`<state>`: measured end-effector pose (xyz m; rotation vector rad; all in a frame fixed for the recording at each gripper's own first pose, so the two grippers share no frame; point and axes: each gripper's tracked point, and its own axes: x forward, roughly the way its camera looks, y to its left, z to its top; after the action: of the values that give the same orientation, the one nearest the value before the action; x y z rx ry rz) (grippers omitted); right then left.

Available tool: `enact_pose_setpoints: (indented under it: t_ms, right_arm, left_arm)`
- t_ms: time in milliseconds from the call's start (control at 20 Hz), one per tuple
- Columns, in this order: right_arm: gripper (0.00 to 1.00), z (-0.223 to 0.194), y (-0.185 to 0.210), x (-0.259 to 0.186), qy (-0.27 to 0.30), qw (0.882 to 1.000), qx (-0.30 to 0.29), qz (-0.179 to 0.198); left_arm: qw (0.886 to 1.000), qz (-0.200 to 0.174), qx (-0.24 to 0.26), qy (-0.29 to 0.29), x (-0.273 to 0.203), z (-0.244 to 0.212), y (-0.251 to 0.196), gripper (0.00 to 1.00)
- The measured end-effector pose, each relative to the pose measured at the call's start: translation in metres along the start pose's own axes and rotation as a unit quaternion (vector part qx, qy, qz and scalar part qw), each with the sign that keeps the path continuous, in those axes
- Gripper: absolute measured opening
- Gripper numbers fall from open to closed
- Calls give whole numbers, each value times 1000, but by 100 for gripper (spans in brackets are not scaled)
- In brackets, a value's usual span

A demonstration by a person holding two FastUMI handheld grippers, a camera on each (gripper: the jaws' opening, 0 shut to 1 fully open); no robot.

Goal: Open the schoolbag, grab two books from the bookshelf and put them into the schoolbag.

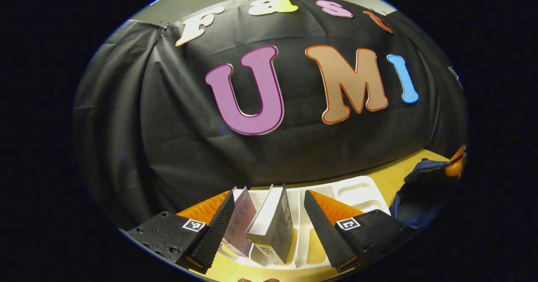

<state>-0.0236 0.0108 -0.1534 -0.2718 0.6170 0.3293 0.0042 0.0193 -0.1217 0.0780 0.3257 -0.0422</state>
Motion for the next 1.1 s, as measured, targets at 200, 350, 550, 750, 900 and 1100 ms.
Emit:
enact_pose_setpoints:
  t_ms: [200, 350, 550, 750, 900, 1100]
  right_arm:
    - [3, 10, -28, -4, -6, 1000, -1, -26]
    - [0, 12, -43, -3, -7, 999, 0, -40]
    - [3, 10, -54, -3, -4, 999, 0, -46]
    - [3, 8, -54, -2, 0, 999, -5, -45]
    - [3, 6, -56, -1, 1, 999, -1, -44]
    - [5, 5, -59, 3, 2, 999, 0, -43]
  left_arm:
    - [998, -20, 2, 51, 9, -33, -5, 97]
    - [996, -31, 5, 79, 16, -49, -6, 96]
    - [994, -32, 24, 105, 21, -62, -1, 96]
    - [992, -37, 50, 108, 30, -60, 1, 82]
    - [990, -58, 51, 115, 31, -61, -7, 43]
    - [988, -78, 54, 119, 31, -56, -15, 34]
